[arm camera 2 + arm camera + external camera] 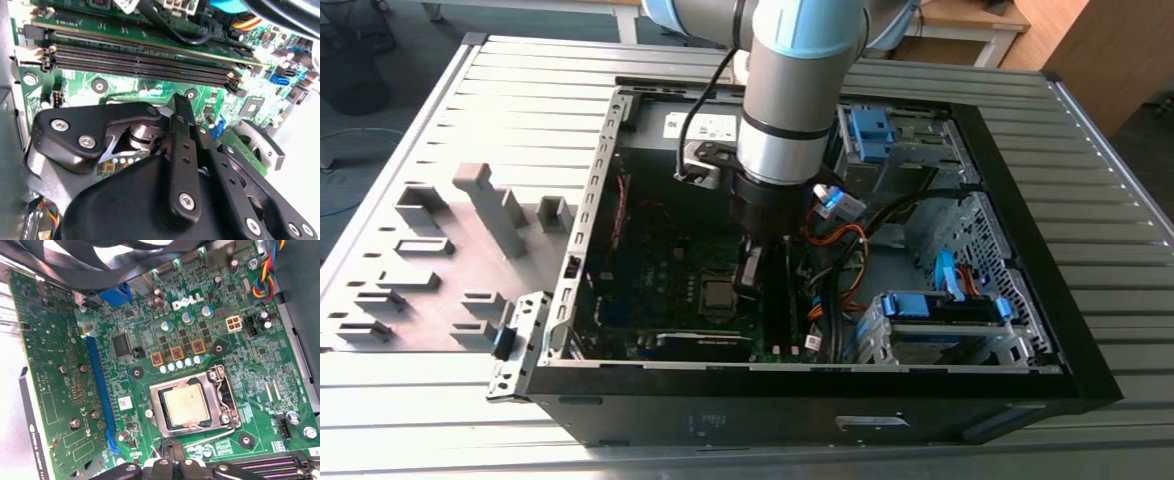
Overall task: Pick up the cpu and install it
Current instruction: 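Install the first cpu locking lever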
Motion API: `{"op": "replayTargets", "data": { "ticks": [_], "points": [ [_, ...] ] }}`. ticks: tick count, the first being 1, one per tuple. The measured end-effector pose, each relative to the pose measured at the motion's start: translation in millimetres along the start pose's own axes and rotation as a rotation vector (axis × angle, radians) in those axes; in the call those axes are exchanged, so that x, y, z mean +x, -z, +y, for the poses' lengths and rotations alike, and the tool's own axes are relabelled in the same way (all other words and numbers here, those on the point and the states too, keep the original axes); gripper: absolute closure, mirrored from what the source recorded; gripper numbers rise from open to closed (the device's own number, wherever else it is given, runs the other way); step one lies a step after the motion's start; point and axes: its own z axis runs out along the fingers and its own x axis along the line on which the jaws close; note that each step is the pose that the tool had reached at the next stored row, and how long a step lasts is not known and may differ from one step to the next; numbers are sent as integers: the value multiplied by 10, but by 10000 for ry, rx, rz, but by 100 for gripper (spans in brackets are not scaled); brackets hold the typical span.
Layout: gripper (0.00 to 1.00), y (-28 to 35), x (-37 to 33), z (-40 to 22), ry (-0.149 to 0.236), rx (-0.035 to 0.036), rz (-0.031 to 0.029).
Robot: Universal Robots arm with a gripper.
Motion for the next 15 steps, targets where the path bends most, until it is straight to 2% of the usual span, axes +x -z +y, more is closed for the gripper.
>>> {"op": "replayTargets", "data": {
  "ticks": [6, 10, 15],
  "points": [
    [89, -37, 3, 18, -78, 264, -161],
    [89, -66, 25, 70, -121, 409, -229],
    [89, -109, 63, 65, -175, 578, -301]
  ]
}}
